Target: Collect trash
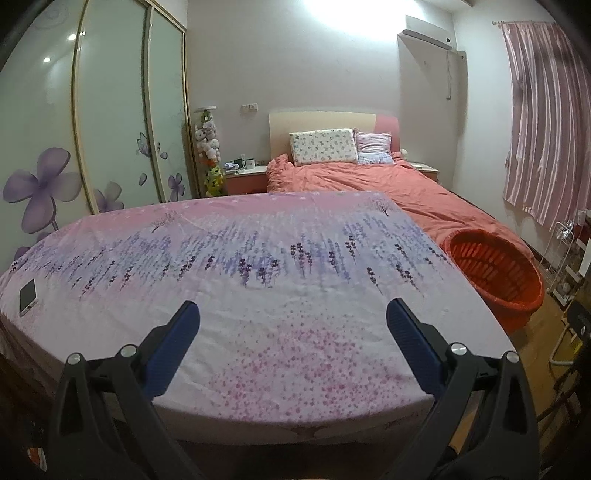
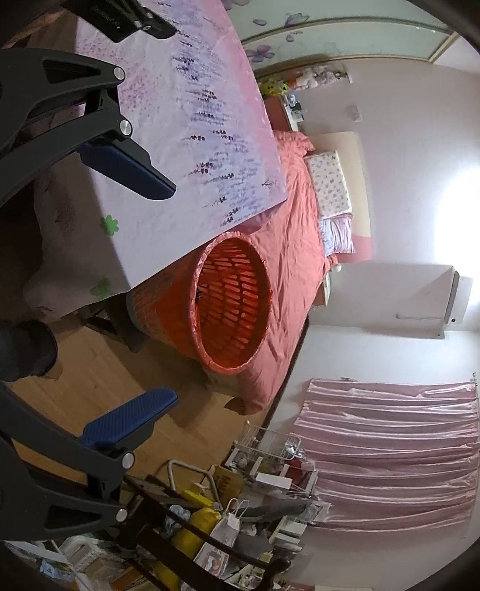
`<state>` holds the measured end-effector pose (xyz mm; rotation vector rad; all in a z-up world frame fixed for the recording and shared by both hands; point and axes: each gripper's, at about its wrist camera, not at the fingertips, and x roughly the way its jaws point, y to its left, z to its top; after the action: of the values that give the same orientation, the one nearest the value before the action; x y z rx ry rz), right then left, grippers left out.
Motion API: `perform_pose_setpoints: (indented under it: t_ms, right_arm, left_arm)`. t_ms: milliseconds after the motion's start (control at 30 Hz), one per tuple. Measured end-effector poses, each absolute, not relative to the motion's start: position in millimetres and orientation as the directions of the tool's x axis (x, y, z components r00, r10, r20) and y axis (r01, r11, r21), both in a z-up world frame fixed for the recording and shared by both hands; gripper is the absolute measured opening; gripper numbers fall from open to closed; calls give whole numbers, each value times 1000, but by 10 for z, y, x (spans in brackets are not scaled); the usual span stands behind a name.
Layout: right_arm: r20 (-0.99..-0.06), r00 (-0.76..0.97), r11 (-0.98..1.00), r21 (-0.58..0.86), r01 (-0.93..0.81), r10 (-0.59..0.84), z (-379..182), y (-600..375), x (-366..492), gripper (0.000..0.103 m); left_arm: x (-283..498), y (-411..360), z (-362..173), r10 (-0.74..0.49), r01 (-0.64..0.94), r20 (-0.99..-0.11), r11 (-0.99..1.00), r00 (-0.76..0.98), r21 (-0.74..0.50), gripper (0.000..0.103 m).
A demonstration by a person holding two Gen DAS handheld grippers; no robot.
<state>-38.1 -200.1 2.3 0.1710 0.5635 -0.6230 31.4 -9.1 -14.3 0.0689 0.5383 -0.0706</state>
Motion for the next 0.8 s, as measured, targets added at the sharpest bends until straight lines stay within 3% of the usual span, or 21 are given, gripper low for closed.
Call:
perform_pose_setpoints:
  t_ms: [800]
  right_arm:
    - [-602, 637, 791, 13, 611, -482, -27, -2012, -298, 101]
  left_arm:
    - [386, -241, -111, -57, 98, -543, 994, 838, 46, 99]
